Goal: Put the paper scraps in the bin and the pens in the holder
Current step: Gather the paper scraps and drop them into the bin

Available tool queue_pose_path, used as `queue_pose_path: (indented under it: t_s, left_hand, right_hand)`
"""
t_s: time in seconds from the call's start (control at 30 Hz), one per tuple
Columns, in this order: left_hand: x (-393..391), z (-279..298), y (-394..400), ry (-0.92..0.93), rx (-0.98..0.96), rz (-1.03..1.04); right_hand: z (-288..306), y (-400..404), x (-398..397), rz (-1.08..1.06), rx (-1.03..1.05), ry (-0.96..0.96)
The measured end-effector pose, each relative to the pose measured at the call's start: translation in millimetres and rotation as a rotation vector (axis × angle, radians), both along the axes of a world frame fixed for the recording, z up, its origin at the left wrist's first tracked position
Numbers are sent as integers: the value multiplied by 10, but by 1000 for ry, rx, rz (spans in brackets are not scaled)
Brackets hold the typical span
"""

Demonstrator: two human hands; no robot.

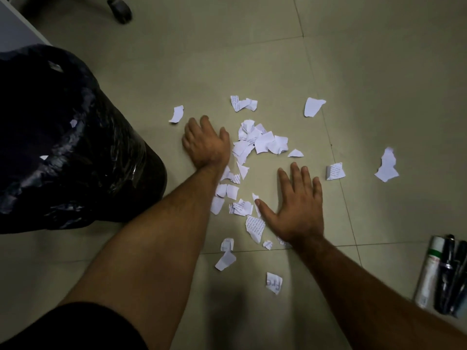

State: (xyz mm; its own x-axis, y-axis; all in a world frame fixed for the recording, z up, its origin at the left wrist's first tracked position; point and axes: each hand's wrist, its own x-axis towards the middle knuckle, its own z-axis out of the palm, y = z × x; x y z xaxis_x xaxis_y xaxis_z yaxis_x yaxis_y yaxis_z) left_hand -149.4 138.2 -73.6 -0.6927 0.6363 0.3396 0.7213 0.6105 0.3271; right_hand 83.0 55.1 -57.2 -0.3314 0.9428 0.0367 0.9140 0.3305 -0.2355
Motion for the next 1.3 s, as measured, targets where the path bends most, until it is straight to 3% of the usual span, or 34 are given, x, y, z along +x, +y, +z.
queue_pose_path:
  t_s: [0.1, 0.33, 0.43, 0.53, 0.6, 0.73, 0.87, 1.03, 1.2, 1.3]
  left_hand:
    - [-115, -58, 129, -128, -140, 117]
    - [-311, -79, 374, -209, -161, 186]
    - [-161, -64, 410, -155, -110, 10]
    - [185, -8, 385, -90, 69, -252]
    - [376, 46, 374, -115, 115, -299]
    - [484, 38, 544, -113, 45, -306]
    - [573, 23, 663, -143, -243, -556]
    - [887, 79, 154, -150, 23, -981]
    - [974, 97, -259, -129, 50, -927]
    - [1010, 253, -339, -96, 17, -834]
  right_hand:
    - [8, 9, -9, 1, -20, -9]
    - [20, 23, -5, -6, -49, -14]
    - [29, 25, -14, -9, -62, -15]
    - [33, 24, -10, -6, -68, -16]
    - [21, 33, -5, -6, -70, -11]
    - [-2, 21, 2, -2, -53, 23]
    - [-16, 33, 14, 10, -27, 39]
    - [35, 27, -7, 19, -73, 35]
    - [34, -3, 17, 36, -48, 90]
    - [31, -26, 86, 53, -59, 286]
